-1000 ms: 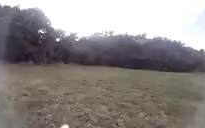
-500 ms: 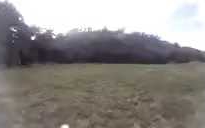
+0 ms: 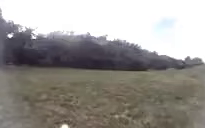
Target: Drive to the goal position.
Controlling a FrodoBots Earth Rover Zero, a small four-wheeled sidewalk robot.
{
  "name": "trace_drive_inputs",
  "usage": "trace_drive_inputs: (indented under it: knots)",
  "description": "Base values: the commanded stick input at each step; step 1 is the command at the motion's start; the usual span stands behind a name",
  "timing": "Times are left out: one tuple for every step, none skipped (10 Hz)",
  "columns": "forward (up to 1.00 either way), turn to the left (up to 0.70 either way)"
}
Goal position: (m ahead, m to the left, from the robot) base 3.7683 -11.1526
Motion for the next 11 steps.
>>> trace_drive_inputs:
  knots:
    - [1.0,-0.4]
    - [1.0,-0.4]
    - [1.0,-0.4]
    - [1.0,-0.4]
    - [1.0,-0.4]
    - [1.0,-0.4]
    - [1.0,-0.4]
    - [1.0,-0.4]
    - [1.0,-0.4]
    - [1.0,-0.4]
    - [1.0,-0.4]
